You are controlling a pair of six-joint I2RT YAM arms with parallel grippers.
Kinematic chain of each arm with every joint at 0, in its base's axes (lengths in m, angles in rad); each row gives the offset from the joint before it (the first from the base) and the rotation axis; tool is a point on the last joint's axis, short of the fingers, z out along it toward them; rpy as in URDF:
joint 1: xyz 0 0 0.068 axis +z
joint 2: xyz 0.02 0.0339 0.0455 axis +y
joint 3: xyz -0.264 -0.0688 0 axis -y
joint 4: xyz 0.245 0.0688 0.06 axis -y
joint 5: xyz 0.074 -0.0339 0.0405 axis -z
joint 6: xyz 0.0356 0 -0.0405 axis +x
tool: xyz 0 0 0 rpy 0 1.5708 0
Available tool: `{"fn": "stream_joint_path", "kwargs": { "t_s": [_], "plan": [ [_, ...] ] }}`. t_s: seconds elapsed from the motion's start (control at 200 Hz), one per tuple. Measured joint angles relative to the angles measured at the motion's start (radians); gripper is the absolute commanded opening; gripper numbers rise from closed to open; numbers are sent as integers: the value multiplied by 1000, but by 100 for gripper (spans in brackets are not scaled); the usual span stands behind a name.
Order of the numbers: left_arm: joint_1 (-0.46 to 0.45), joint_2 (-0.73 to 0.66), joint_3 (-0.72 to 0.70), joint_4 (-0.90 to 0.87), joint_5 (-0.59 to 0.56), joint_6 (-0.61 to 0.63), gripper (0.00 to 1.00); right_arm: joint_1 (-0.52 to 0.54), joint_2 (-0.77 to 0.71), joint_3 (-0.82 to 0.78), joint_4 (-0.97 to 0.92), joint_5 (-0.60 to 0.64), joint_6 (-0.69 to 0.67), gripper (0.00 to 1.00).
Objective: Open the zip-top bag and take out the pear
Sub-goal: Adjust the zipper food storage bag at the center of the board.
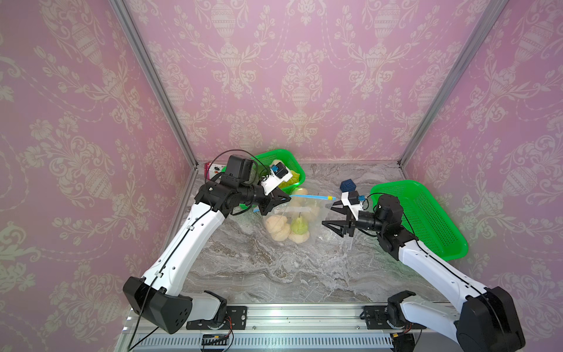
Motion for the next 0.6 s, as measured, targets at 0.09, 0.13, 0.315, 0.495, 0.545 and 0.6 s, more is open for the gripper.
{"fn": "stream_joint_path", "kwargs": {
  "t_s": [0.09,0.13,0.315,0.495,0.545,0.6],
  "plan": [
    [0,-13,-29,0,-1,26,0,9,5,-12,16,8,16,72],
    [0,-18,-38,0,-3,35,0,9,5,-13,25,16,22,71],
    [0,-23,-64,3,-17,63,0,9,5,-12,56,35,33,58],
    [0,-23,-65,19,-28,75,0,14,23,15,61,42,41,49],
    [0,-23,-65,19,-27,81,0,23,37,32,61,47,44,47],
    [0,-19,-65,20,-27,86,0,38,59,51,66,53,45,45]
  ]
}}
